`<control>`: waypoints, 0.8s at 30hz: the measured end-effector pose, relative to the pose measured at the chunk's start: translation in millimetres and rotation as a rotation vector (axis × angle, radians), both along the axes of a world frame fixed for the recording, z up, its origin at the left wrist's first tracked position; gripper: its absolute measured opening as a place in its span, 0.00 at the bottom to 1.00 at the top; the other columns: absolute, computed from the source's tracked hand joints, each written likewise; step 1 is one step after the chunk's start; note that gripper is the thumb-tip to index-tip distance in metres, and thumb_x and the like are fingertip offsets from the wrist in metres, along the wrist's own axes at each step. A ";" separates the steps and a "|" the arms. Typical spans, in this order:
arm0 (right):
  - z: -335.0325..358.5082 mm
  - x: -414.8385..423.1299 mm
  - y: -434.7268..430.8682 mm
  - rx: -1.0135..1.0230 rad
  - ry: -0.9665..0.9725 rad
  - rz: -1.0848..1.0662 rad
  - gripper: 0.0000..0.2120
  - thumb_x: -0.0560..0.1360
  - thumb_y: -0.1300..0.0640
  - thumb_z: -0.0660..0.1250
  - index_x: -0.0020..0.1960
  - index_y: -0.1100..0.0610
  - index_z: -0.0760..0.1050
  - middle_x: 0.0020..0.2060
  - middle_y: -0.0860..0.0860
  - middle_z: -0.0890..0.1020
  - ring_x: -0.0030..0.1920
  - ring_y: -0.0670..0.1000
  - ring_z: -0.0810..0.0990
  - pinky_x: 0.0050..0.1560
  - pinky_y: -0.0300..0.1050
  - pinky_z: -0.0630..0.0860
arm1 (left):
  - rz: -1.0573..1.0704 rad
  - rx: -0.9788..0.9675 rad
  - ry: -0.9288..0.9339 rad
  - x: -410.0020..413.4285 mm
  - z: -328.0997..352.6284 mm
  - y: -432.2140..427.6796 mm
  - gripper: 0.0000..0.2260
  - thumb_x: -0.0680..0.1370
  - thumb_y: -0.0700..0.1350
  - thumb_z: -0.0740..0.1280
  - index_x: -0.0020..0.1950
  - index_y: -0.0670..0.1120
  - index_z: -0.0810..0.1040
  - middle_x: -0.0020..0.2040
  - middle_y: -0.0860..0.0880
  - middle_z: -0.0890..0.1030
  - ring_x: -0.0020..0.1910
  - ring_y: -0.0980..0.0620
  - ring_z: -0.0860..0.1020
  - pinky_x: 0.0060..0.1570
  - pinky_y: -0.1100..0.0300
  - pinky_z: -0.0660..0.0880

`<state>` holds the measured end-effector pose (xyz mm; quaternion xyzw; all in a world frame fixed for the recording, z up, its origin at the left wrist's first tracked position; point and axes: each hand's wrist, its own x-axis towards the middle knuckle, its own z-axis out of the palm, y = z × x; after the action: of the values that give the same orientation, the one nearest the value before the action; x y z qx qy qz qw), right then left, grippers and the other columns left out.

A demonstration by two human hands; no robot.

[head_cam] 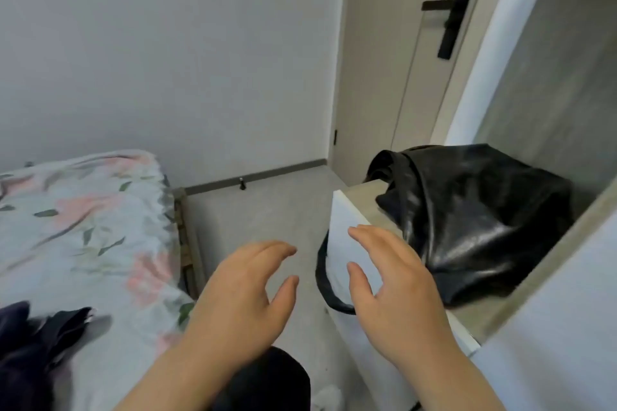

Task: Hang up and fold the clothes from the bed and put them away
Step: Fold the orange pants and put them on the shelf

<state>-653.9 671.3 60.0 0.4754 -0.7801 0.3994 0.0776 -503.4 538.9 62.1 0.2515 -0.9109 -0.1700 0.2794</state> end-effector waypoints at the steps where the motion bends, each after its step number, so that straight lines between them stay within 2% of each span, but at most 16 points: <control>1: -2.5 5.7 -16.5 0.030 -0.014 0.060 0.20 0.77 0.59 0.70 0.68 0.49 0.76 0.62 0.39 0.75 0.65 0.40 0.70 0.64 0.32 0.62 | 0.085 0.011 0.007 17.3 -0.3 -12.0 0.15 0.75 0.50 0.67 0.60 0.49 0.82 0.55 0.59 0.80 0.55 0.63 0.73 0.56 0.68 0.65; 3: -9.0 20.8 -47.5 0.087 -0.015 0.172 0.20 0.78 0.57 0.68 0.69 0.48 0.74 0.61 0.34 0.71 0.63 0.33 0.66 0.61 0.24 0.56 | 0.240 0.028 0.004 56.5 -4.7 -31.9 0.14 0.77 0.49 0.68 0.62 0.51 0.80 0.56 0.64 0.74 0.56 0.68 0.69 0.55 0.76 0.60; 5: -14.7 40.1 -76.8 0.130 -0.019 0.276 0.20 0.79 0.55 0.67 0.70 0.46 0.72 0.61 0.32 0.67 0.61 0.28 0.60 0.59 0.19 0.54 | 0.353 0.042 -0.002 96.9 -11.0 -44.9 0.15 0.78 0.50 0.67 0.64 0.53 0.79 0.57 0.66 0.71 0.56 0.71 0.65 0.54 0.77 0.62; 7: -20.9 63.8 -104.1 0.153 -0.035 0.378 0.21 0.79 0.54 0.66 0.71 0.45 0.72 0.61 0.31 0.67 0.62 0.29 0.61 0.59 0.19 0.53 | 0.446 0.080 -0.008 135.8 -17.1 -54.0 0.16 0.78 0.52 0.67 0.66 0.54 0.77 0.59 0.67 0.71 0.59 0.68 0.68 0.60 0.71 0.66; 9: -27.1 89.1 -128.9 0.185 -0.050 0.465 0.21 0.78 0.54 0.67 0.70 0.45 0.72 0.59 0.29 0.66 0.63 0.32 0.65 0.60 0.21 0.54 | 0.526 0.091 -0.029 171.6 -21.1 -62.3 0.16 0.78 0.50 0.68 0.65 0.52 0.78 0.59 0.63 0.76 0.60 0.60 0.73 0.61 0.66 0.67; 12: -34.4 130.0 -159.7 0.234 -0.061 0.573 0.20 0.76 0.56 0.70 0.67 0.45 0.75 0.56 0.24 0.63 0.58 0.30 0.64 0.56 0.16 0.55 | 0.639 0.065 -0.026 224.9 -24.4 -70.8 0.13 0.73 0.46 0.70 0.57 0.49 0.82 0.52 0.58 0.81 0.53 0.59 0.75 0.54 0.72 0.65; 13: -37.4 142.9 -168.8 0.244 -0.063 0.608 0.20 0.76 0.57 0.71 0.66 0.44 0.76 0.55 0.22 0.63 0.57 0.31 0.67 0.55 0.17 0.57 | 0.683 0.084 -0.003 243.7 -26.8 -72.1 0.13 0.72 0.46 0.70 0.56 0.49 0.83 0.51 0.60 0.80 0.53 0.60 0.75 0.53 0.73 0.65; 15: -45.2 168.9 -185.1 0.292 -0.053 0.677 0.20 0.77 0.55 0.70 0.66 0.41 0.74 0.55 0.21 0.63 0.58 0.34 0.71 0.55 0.22 0.61 | 0.775 0.138 0.011 281.5 -38.1 -74.4 0.15 0.75 0.48 0.69 0.61 0.52 0.81 0.54 0.66 0.74 0.57 0.63 0.74 0.57 0.73 0.63; 17: -54.5 195.3 -200.1 0.374 -0.038 0.743 0.20 0.79 0.50 0.66 0.68 0.38 0.69 0.57 0.20 0.61 0.59 0.31 0.68 0.56 0.26 0.62 | 0.836 0.190 0.025 320.9 -56.8 -75.4 0.16 0.76 0.48 0.70 0.65 0.53 0.78 0.56 0.67 0.71 0.59 0.64 0.71 0.59 0.71 0.63; 21: -70.2 249.0 -230.0 0.499 -0.022 0.852 0.22 0.81 0.48 0.62 0.72 0.36 0.63 0.62 0.23 0.63 0.59 0.27 0.64 0.57 0.25 0.62 | 0.960 0.284 -0.025 390.4 -83.7 -77.8 0.20 0.77 0.50 0.70 0.69 0.53 0.75 0.66 0.60 0.73 0.68 0.59 0.69 0.69 0.63 0.64; 24: -74.5 288.6 -252.4 0.556 0.006 0.918 0.23 0.81 0.48 0.61 0.75 0.38 0.61 0.70 0.31 0.64 0.68 0.35 0.64 0.64 0.29 0.61 | 1.050 0.310 -0.043 440.1 -93.3 -88.4 0.24 0.76 0.50 0.71 0.71 0.51 0.73 0.72 0.56 0.70 0.72 0.56 0.67 0.72 0.59 0.63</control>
<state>-365.3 418.9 -14.5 0.7714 -0.5679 0.1692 -0.2319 -63.3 450.5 -31.2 0.7140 -0.6328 -0.1347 0.2676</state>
